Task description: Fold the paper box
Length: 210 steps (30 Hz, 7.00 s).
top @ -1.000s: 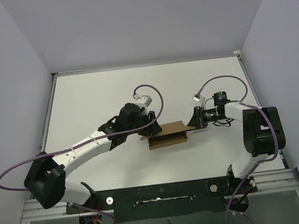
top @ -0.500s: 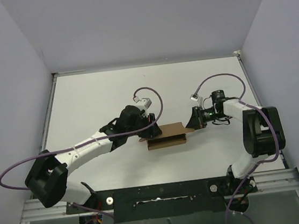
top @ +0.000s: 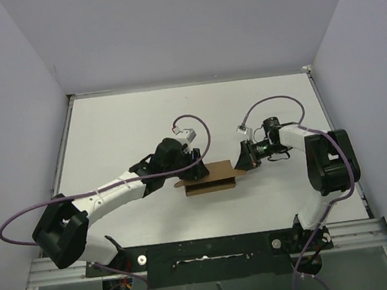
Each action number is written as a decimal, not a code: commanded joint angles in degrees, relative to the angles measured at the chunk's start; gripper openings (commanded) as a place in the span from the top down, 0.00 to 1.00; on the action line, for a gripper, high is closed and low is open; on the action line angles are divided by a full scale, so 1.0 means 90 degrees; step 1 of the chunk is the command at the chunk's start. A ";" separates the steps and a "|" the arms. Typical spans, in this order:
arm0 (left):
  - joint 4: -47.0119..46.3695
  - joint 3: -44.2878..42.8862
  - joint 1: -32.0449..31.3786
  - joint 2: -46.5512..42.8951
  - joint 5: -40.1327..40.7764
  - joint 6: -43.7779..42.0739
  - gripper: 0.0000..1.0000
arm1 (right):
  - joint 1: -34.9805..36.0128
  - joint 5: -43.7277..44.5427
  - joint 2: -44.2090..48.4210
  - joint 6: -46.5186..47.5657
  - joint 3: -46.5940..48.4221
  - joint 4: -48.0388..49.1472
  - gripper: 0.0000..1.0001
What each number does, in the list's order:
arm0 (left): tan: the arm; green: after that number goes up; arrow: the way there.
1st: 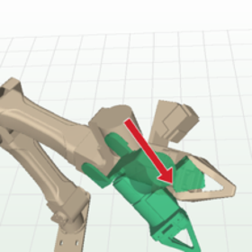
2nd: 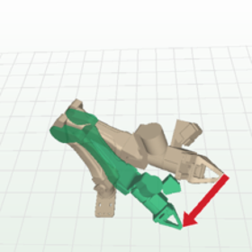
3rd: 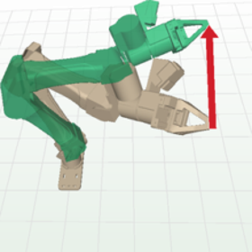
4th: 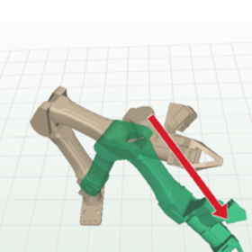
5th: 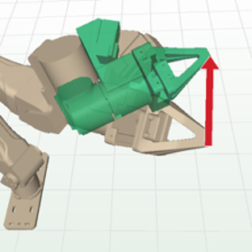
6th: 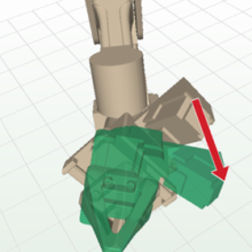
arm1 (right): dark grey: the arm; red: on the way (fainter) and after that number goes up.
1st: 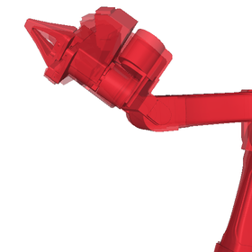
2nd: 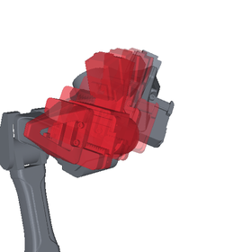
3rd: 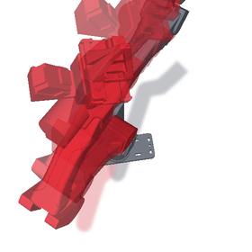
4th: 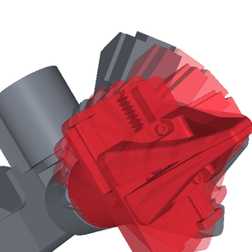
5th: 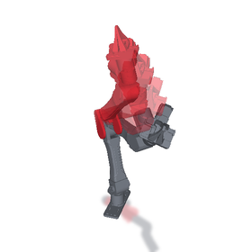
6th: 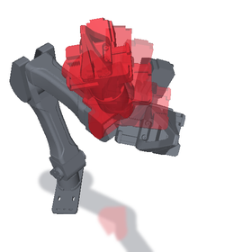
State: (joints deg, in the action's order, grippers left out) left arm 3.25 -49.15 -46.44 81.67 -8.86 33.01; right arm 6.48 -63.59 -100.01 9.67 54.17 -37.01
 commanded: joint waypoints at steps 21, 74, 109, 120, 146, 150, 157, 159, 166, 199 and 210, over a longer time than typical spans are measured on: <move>-0.0313 0.0091 0.0003 0.0074 -0.0014 0.0159 0.58 | 0.0464 -0.0705 -0.0430 0.0441 0.0449 -0.0738 1.00; 0.0405 -0.0033 -0.0008 0.0487 -0.0311 0.0453 0.59 | 0.0357 -0.0713 -0.0184 0.0504 0.0381 -0.0821 0.98; 0.0076 -0.0437 0.0120 -0.0047 -0.0178 0.0363 0.55 | 0.0987 -0.0627 0.0350 -0.2613 -0.0987 0.2334 0.89; 0.0735 0.0438 -0.1306 -0.2910 0.1756 0.0149 0.51 | 0.0909 -0.0649 0.0429 -0.2067 -0.0683 0.1808 0.89; -0.4261 0.2350 -0.3578 -0.0468 0.4344 0.0115 0.69 | 0.0419 -0.0334 0.1125 0.0104 0.0097 0.0512 0.81; -0.4368 0.2614 -0.3627 -0.0696 0.4512 0.0431 0.63 | 0.0400 -0.0394 0.1077 0.0079 0.0155 0.0493 0.81; -0.3609 0.2754 -0.3648 -0.0768 0.4960 0.1682 0.56 | 0.0256 -0.0424 0.1098 0.0072 0.0152 0.0437 0.81; -0.3266 0.2755 -0.3730 -0.0897 0.5074 0.1930 0.55 | 0.0124 -0.0492 0.1160 0.0056 0.0123 0.0437 0.81; -0.4525 0.2928 -0.3902 -0.0619 0.5566 0.1290 0.52 | 0.0027 -0.0659 0.1151 -0.0069 0.0082 0.0548 0.81; -0.4698 0.2209 -0.3977 0.0856 0.6653 0.1492 0.69 | 0.0205 -0.0786 0.0956 -0.0255 -0.0013 0.0648 0.82; -0.4722 0.2293 -0.3841 0.0973 0.6301 0.1330 0.91 | 0.0240 -0.0786 0.0946 -0.0235 -0.0004 0.0627 0.82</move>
State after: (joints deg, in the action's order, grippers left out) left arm -38.15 -27.38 -81.65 89.03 49.04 45.91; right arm 7.97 -68.20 -91.50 7.22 54.22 -32.21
